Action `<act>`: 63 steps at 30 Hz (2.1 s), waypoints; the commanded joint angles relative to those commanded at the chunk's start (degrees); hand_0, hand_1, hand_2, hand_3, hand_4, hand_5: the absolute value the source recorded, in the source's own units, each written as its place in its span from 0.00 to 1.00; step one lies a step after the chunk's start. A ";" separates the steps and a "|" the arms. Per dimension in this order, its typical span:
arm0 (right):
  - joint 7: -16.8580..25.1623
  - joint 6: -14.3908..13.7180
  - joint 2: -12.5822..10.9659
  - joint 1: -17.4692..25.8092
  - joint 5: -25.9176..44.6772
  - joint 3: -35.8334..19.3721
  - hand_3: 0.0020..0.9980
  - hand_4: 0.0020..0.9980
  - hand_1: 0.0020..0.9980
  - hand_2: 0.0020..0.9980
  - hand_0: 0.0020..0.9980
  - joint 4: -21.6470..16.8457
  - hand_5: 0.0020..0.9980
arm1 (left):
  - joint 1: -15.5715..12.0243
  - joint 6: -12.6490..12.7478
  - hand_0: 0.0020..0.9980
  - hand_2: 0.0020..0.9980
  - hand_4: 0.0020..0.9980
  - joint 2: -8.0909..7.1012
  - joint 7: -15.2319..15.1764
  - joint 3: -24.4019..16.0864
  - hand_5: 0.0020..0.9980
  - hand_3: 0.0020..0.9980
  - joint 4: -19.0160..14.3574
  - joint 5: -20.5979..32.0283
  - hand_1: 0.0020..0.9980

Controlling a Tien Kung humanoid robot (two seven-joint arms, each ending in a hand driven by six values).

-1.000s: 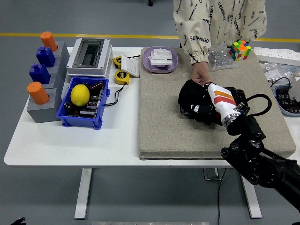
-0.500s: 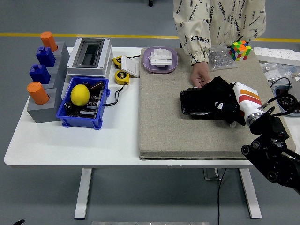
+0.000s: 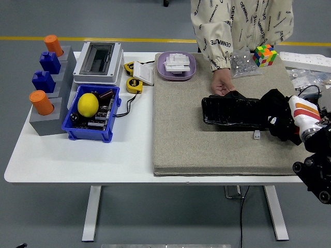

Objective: Pick the rag up,wipe the panel,place it on the desk

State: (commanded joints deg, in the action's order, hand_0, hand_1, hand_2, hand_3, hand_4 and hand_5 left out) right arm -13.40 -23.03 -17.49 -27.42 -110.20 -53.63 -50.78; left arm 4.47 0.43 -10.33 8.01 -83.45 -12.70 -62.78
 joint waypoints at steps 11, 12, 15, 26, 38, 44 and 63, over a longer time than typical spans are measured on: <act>-0.08 0.14 -0.71 0.31 -0.23 -0.57 0.51 0.88 0.44 0.49 0.31 -0.16 0.25 | -0.05 -0.02 0.61 0.66 0.63 0.10 0.00 -0.24 0.44 0.56 -0.01 -0.11 0.64; -0.08 0.13 -0.60 0.23 -0.24 -0.48 0.51 0.88 0.44 0.49 0.31 -0.26 0.25 | -0.03 -0.02 0.61 0.66 0.63 0.11 0.00 -0.23 0.44 0.56 -0.01 -0.10 0.64; -0.07 0.09 -0.17 -0.04 -0.23 -0.14 0.51 0.88 0.44 0.49 0.31 -0.50 0.25 | 0.01 -0.01 0.61 0.66 0.63 0.05 0.00 -0.27 0.44 0.56 0.00 -0.13 0.64; -0.05 0.01 1.91 -1.23 -0.01 1.04 0.51 0.88 0.44 0.49 0.31 -0.61 0.25 | 0.04 -0.01 0.61 0.66 0.63 0.03 0.03 -0.26 0.44 0.56 0.05 -0.06 0.64; -0.06 -0.12 5.74 -2.81 0.44 2.65 0.51 0.88 0.44 0.49 0.31 -0.20 0.25 | 0.28 -0.02 0.61 0.66 0.63 -0.09 0.03 -0.03 0.44 0.56 0.01 0.04 0.64; 0.01 -0.24 8.18 -4.08 0.86 4.27 0.51 0.88 0.44 0.49 0.31 -0.09 0.25 | 0.39 -0.01 0.61 0.66 0.63 -0.16 0.06 0.12 0.44 0.56 0.08 0.13 0.64; 0.27 -0.39 15.12 -8.13 2.13 11.70 0.51 0.87 0.44 0.49 0.32 -0.09 0.26 | 0.97 0.01 0.61 0.66 0.63 -0.24 0.09 0.31 0.44 0.56 0.09 0.22 0.64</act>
State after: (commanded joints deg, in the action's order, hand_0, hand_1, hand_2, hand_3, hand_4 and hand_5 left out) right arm -13.13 -23.42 -2.37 -35.55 -108.08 -41.93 -50.87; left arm 5.44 0.44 -10.57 8.10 -83.14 -12.61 -62.55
